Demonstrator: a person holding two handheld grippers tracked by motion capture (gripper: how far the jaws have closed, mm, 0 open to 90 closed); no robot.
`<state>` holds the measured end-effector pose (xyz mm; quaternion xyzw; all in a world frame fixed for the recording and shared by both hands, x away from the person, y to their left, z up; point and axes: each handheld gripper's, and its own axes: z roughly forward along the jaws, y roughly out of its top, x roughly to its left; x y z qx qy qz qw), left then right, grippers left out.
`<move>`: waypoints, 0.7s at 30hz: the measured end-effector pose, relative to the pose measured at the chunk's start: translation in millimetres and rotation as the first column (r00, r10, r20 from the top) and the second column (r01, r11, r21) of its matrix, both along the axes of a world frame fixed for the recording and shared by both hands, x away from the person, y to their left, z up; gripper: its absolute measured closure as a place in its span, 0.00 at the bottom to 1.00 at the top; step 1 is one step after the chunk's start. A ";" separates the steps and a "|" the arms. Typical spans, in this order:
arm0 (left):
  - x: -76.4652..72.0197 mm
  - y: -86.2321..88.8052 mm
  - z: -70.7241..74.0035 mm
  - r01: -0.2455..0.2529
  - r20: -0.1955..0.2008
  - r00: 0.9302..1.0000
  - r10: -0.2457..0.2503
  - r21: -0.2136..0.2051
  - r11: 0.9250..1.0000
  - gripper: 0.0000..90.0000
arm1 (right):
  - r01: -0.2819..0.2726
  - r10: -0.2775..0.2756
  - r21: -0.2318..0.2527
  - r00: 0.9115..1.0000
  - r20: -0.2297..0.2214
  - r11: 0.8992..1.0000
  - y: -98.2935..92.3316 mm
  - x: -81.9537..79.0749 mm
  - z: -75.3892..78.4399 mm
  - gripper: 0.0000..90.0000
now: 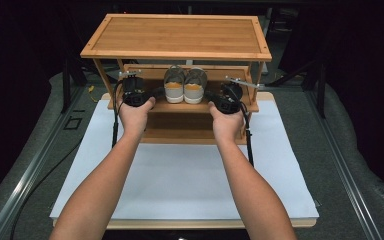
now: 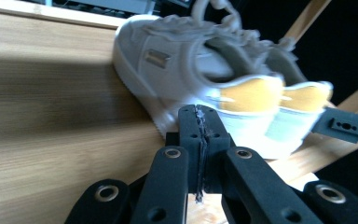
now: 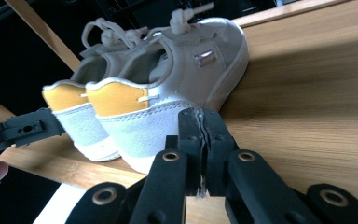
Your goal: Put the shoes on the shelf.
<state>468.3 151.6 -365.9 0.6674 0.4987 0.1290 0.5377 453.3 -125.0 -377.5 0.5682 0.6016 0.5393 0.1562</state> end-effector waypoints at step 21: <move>-47.8 8.9 5.1 0.064 0.033 0.997 -0.064 0.002 0.998 0.98 | -0.065 0.071 -0.113 0.996 0.048 0.992 -13.0 -50.9 11.9 0.96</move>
